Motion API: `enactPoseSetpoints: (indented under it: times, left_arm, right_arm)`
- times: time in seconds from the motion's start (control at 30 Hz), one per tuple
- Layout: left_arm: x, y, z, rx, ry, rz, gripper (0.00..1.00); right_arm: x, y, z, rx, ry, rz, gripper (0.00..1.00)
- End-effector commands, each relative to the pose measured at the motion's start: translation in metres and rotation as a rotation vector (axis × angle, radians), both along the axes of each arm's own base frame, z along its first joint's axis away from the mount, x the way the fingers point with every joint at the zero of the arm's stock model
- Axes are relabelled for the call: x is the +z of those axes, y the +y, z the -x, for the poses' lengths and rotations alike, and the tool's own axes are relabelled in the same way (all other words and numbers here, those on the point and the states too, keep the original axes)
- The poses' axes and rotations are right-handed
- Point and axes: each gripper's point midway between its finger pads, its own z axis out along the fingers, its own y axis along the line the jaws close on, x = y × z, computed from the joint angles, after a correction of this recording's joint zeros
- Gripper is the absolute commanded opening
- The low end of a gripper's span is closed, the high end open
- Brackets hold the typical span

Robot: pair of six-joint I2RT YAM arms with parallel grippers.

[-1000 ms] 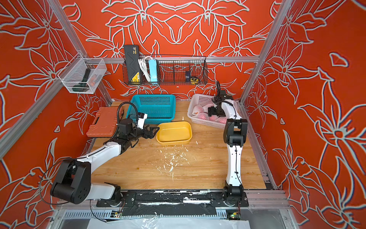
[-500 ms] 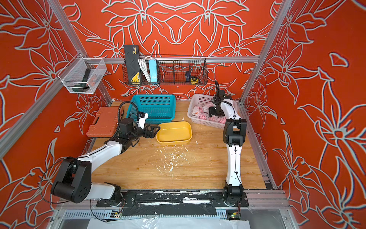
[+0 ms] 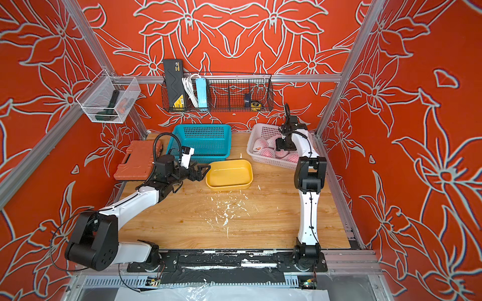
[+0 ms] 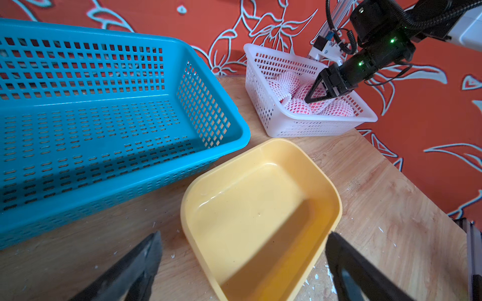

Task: Remove foam nets from apples
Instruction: Pick up the apple from the basket, then place the apple at the center of the board.

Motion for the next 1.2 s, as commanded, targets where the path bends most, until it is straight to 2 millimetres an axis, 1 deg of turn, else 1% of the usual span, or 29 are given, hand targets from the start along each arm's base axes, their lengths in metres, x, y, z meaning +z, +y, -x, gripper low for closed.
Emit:
enactPoseSetpoints:
  times: [0.0, 0.2, 0.4, 0.53, 0.63, 0.73, 0.83, 0.97, 1.1, 1.17]
  left_arm:
    - [0.014, -0.003, 0.005, -0.02, -0.042, 0.002, 0.97]
    - [0.017, -0.003, 0.008, -0.02, -0.047, 0.003, 0.97]
    - [0.022, -0.003, 0.011, -0.026, -0.056, 0.011, 0.97]
    - [0.025, -0.004, 0.016, -0.031, -0.056, 0.016, 0.97]
    - [0.026, -0.004, 0.022, -0.029, -0.056, 0.016, 0.97]
    - [0.025, -0.003, 0.028, -0.027, -0.048, 0.017, 0.97]
    - [0.026, -0.003, 0.035, -0.027, -0.039, 0.015, 0.97]
    - [0.027, 0.002, 0.044, 0.007, -0.029, 0.007, 0.97]
    - [0.022, 0.011, 0.053, 0.051, -0.004, -0.001, 0.98]
    - [0.019, 0.015, 0.059, 0.066, 0.011, -0.003, 0.97]
  right_arm:
    - [0.045, 0.0, 0.002, 0.005, -0.076, 0.007, 0.63]
    - [0.052, -0.001, 0.01, 0.01, -0.067, 0.013, 0.63]
    - [0.075, 0.002, 0.024, 0.019, -0.096, -0.001, 0.62]
    - [0.091, 0.008, 0.04, 0.036, -0.105, -0.001, 0.62]
    - [0.106, 0.016, 0.058, 0.063, -0.123, 0.009, 0.62]
    - [0.116, 0.031, 0.084, 0.103, -0.123, 0.021, 0.62]
    - [0.118, 0.05, 0.118, 0.159, -0.108, 0.031, 0.62]
    - [0.115, 0.077, 0.168, 0.248, -0.088, 0.052, 0.62]
    - [0.102, 0.106, 0.219, 0.361, -0.063, 0.063, 0.62]
    - [0.098, 0.12, 0.239, 0.42, -0.065, 0.071, 0.62]
